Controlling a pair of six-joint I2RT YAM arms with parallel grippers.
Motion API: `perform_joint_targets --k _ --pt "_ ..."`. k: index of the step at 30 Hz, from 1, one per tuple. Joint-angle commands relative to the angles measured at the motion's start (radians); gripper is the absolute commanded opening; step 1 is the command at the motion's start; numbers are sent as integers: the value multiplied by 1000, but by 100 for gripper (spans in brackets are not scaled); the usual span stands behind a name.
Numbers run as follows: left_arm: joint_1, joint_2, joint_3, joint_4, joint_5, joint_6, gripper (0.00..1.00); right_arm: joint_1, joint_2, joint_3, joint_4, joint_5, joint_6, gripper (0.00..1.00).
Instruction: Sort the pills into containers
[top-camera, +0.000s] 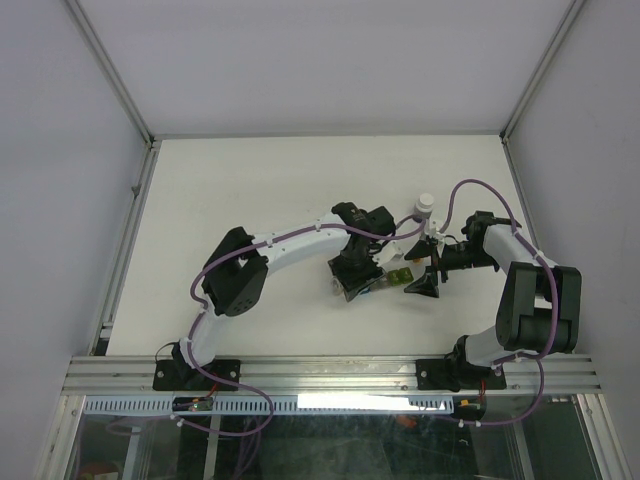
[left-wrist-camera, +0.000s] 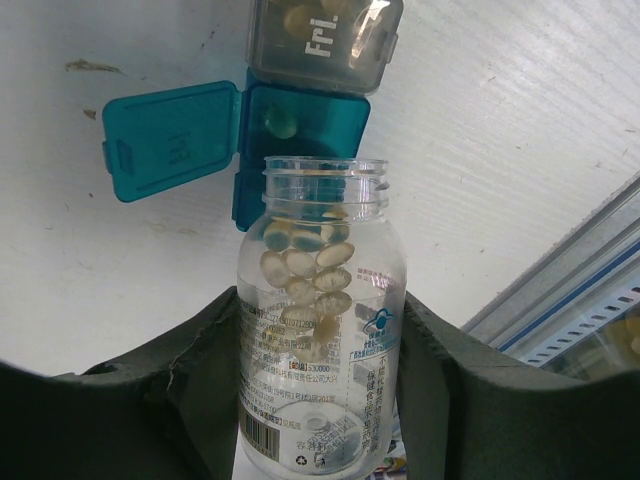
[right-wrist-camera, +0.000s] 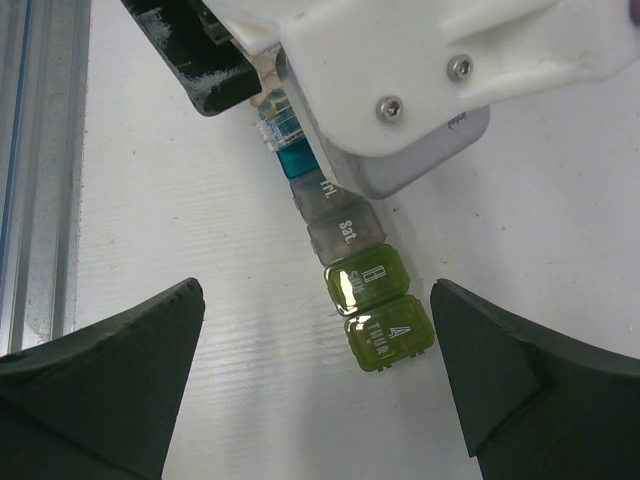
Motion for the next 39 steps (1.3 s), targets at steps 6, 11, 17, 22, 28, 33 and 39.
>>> perform_joint_targets --k 6,11,17,22,28,33,39 --pt "-18 -18 61 -14 -21 -32 0 -8 3 23 -14 -48 -29 99" --pt "-26 9 77 -24 -17 -46 0 -7 4 23 -19 -47 -35 99" --pt "-23 -20 51 5 -38 -39 0 -8 0 22 -18 -49 -34 99" --pt "-23 -19 45 13 -41 -47 0 -8 3 23 -25 -49 -41 99" --pt "-15 -18 30 22 -59 -36 0 -8 5 26 -25 -48 -43 99" --pt "-15 -23 36 29 -55 -32 0 -8 4 25 -27 -48 -46 99" --pt "-4 -43 15 39 -41 -55 0 -8 6 28 -33 -46 -47 99"
